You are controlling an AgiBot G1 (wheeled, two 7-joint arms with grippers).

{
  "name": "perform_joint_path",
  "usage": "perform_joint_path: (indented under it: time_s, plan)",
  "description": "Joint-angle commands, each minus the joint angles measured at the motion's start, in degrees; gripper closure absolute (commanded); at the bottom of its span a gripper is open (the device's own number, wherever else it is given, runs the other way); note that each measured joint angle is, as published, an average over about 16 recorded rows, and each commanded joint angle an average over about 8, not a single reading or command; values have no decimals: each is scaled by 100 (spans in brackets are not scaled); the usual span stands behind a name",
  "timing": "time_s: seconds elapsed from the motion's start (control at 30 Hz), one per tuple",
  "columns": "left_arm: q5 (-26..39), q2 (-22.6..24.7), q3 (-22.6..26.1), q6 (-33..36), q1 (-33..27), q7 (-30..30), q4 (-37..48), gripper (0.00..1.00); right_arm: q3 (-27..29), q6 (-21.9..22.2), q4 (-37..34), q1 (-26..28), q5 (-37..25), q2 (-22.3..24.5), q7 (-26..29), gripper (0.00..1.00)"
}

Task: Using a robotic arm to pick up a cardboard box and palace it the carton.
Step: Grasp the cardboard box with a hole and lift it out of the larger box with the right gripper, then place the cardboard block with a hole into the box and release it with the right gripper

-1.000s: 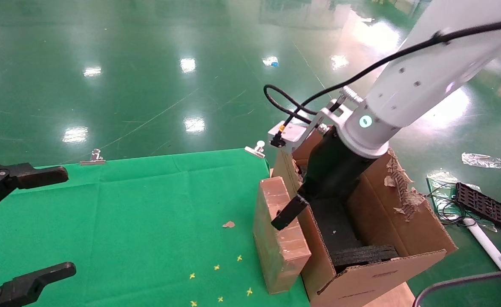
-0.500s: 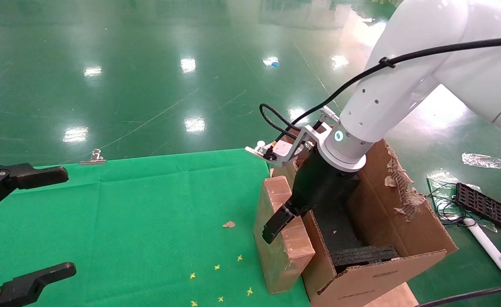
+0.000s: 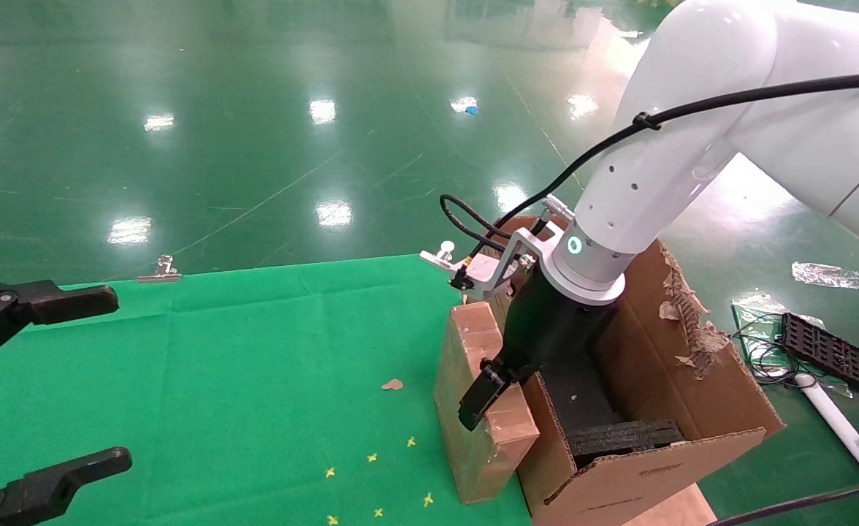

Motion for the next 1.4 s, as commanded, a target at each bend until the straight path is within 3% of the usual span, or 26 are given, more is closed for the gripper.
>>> perform_joint_path:
  time_s: [0.03,0.43,0.6,0.83,1.1,1.23,1.4]
  plan:
    - [-1,0,1,0,0,0,0,100,-14,-5,29,0,-9,11,17,100]
    - [-4,-2,5,-2,-1,3,0,100,-118,-45,14,-40,-10,14,27,100]
    - [-5,-3,7,-3,-2,4,0,100,-31,128,95,24,34,123,-124,100]
    - [-7,-4,10,-4,-2,5,0,100,471,728,182,253,393,667,-876,100]
    - [-9,-5,12,-5,-3,6,0,100,1183,1314,-488,905,748,1347,-2063,100]
    - [-10,-6,14,-6,-3,7,0,100,1289,1393,-887,1207,599,1669,-2421,100]
    - [-11,-6,16,-7,-3,8,0,100,1173,1191,-1316,1461,209,1981,-2589,100]
